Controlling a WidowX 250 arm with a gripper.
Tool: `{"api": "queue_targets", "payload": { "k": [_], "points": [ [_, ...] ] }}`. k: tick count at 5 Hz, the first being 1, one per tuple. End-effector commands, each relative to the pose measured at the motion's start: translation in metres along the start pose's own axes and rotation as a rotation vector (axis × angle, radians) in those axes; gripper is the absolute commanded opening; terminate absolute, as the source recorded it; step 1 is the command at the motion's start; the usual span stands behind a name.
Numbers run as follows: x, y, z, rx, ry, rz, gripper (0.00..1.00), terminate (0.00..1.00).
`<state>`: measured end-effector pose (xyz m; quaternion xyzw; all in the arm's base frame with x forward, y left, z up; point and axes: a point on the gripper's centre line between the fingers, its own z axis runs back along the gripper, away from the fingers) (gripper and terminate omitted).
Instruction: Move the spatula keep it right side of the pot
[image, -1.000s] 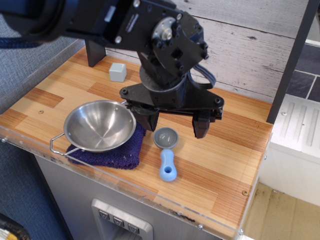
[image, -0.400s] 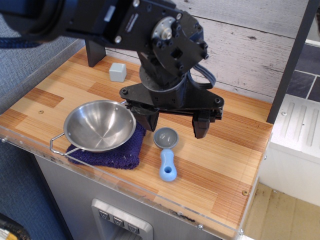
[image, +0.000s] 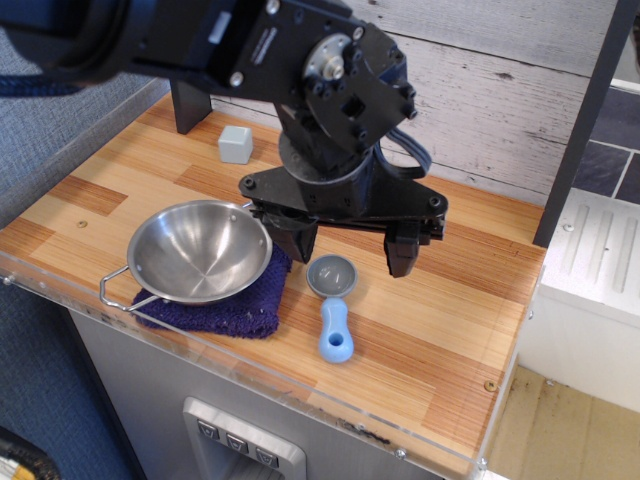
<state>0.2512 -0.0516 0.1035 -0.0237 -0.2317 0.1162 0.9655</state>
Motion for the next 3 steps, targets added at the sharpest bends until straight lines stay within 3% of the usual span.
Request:
{"api": "queue_targets", "payload": {
  "k": [1,2,3],
  "points": [
    [0.0031,0.0049,0.0067,-0.009,-0.019,-0.005,1.0,0.0],
    [0.0031,0.0049,0.0067,-0.009,-0.019,-0.005,1.0,0.0],
    [0.0031,0.0049,0.0067,-0.009,-0.019,-0.005,1.0,1.0]
  ]
}}
